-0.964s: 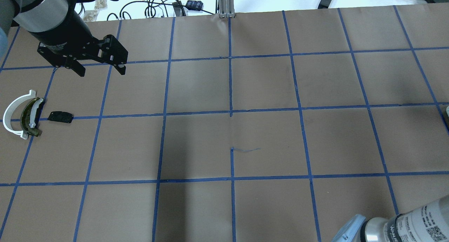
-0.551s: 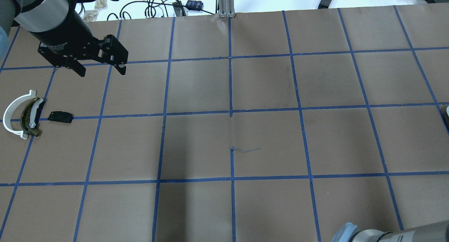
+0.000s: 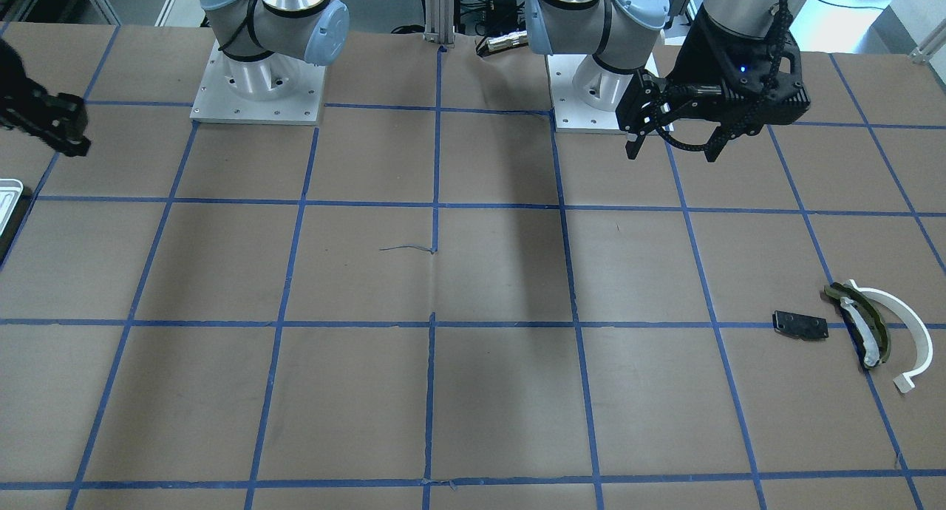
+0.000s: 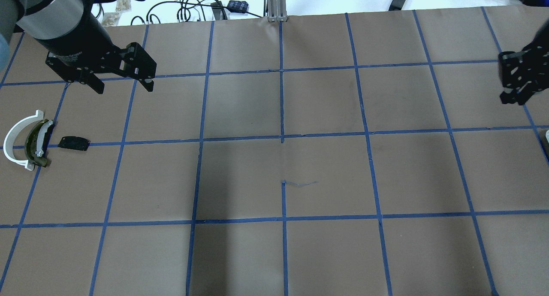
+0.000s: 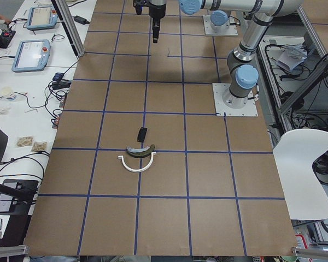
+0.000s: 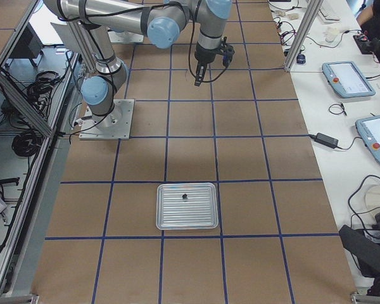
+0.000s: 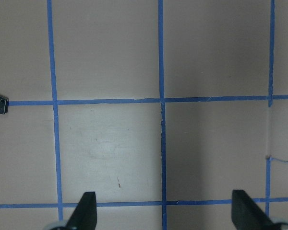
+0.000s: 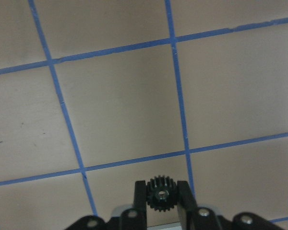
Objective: Place bearing gear from tray to pile
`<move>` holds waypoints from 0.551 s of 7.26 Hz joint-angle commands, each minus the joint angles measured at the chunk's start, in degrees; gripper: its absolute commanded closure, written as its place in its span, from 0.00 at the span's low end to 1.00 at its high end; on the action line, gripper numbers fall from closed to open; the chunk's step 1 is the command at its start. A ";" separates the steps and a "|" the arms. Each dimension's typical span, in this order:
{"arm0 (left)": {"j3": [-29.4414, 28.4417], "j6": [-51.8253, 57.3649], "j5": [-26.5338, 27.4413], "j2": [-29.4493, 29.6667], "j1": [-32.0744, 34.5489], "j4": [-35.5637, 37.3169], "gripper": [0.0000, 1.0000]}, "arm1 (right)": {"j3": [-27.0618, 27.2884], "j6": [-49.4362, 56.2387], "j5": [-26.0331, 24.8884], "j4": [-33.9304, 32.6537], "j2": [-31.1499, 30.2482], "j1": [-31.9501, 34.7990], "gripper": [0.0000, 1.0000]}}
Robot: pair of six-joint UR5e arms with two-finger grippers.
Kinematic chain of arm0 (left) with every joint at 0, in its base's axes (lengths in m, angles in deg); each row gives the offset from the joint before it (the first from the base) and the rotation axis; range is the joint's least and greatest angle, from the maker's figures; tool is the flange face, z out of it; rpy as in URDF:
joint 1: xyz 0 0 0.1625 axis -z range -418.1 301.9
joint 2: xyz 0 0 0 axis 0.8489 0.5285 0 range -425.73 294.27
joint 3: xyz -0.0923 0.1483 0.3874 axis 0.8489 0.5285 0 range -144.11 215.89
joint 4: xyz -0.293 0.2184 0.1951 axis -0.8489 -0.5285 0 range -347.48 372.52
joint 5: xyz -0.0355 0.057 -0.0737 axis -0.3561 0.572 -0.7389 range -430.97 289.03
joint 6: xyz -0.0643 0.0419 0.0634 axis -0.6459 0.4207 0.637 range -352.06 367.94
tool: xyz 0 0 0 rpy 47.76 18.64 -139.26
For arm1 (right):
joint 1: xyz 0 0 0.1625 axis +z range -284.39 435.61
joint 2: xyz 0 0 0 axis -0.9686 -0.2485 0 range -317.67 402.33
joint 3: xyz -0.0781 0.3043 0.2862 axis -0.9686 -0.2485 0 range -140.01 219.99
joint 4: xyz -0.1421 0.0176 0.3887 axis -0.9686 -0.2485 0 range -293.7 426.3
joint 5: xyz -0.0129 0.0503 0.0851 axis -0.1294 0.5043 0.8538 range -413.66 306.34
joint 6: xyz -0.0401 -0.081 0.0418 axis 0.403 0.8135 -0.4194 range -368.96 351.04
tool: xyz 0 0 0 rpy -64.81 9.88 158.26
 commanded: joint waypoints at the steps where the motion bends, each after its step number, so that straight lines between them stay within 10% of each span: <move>1: 0.02 0.00 0.00 0.00 0.00 0.00 0.00 | -0.09 -16.47 3.27 -0.54 -0.11 12.68 1.00; 4: -0.07 0.09 0.00 0.09 0.00 0.00 0.00 | 0.70 -40.73 12.40 -10.43 5.94 28.77 1.00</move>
